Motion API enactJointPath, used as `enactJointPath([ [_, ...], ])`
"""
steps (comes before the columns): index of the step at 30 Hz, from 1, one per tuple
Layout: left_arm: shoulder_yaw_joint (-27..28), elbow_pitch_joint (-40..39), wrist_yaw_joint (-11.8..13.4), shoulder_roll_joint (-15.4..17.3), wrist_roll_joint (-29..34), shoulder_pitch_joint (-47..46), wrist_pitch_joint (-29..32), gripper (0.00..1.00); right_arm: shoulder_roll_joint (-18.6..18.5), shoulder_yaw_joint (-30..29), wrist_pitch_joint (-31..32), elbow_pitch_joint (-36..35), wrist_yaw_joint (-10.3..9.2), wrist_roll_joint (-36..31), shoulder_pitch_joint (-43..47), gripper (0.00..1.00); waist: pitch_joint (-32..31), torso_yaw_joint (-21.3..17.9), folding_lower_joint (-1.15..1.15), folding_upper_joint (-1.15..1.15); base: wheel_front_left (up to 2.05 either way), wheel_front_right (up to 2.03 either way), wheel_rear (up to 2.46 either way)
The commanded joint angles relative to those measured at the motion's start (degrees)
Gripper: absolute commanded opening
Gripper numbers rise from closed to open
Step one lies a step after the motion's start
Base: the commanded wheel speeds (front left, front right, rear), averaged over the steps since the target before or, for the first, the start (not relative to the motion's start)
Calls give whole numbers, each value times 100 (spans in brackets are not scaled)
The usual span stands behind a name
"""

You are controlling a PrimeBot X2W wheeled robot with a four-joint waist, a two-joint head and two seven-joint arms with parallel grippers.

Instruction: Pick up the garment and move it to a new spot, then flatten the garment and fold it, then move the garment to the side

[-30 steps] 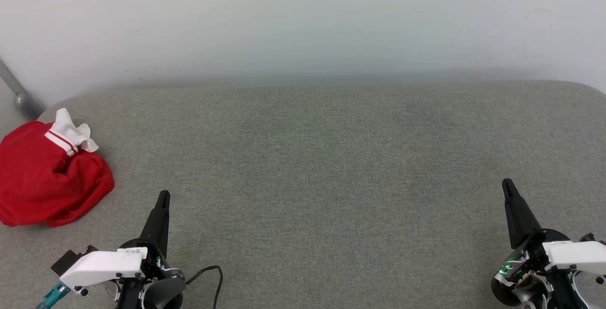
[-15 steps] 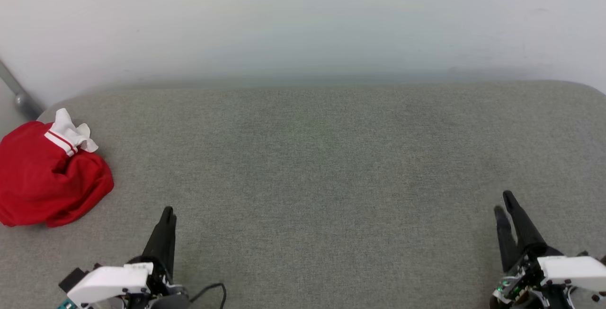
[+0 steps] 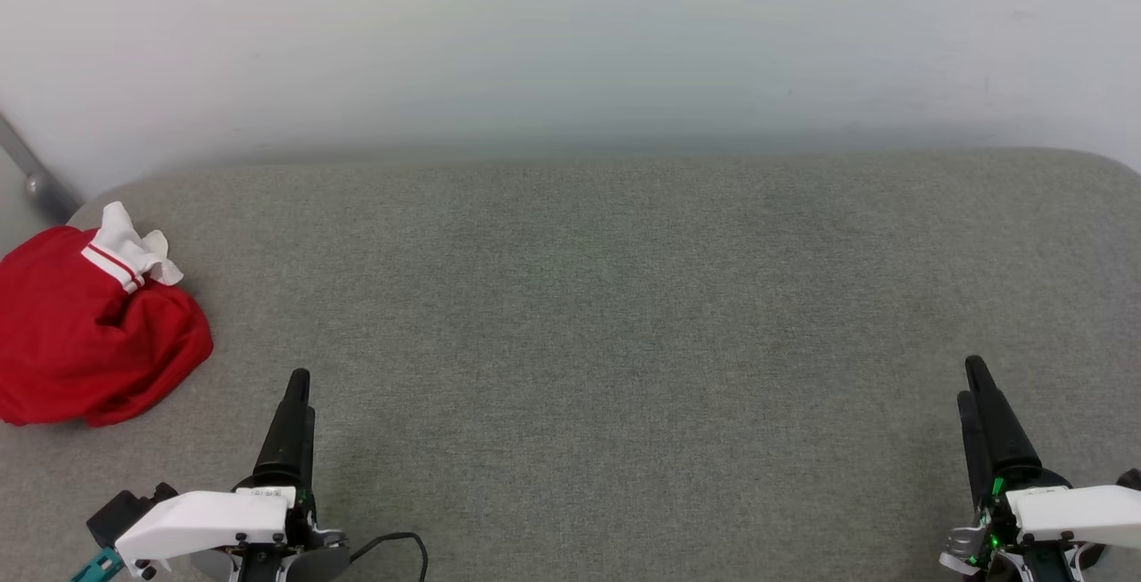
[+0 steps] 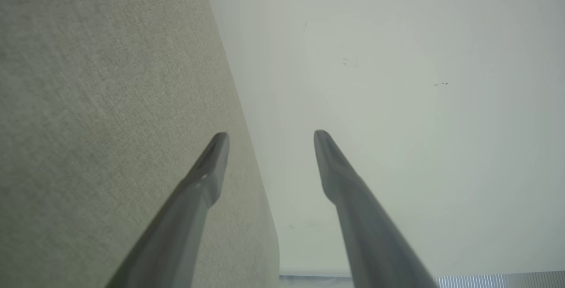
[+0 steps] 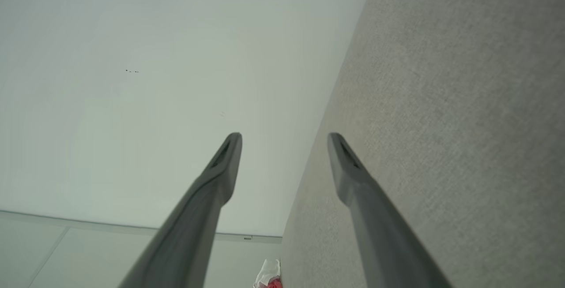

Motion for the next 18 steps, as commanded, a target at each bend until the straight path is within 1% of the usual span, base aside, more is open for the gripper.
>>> enactJointPath([
  [1,6,-156,38,13,168,-63,-47,100,-3,-21,-50,-157,1,-199,-70,100,3,0,0,0,0,0,0],
  [10,-213,-506,471,15,1326,14,-268,100,-2,74,-272,-535,1,-1518,38,100,31,4,0,0,0,0,0],
  [18,-467,-671,786,17,2356,95,-448,100,-2,220,-454,-810,1,-2607,153,100,30,9,0,0,0,0,0],
])
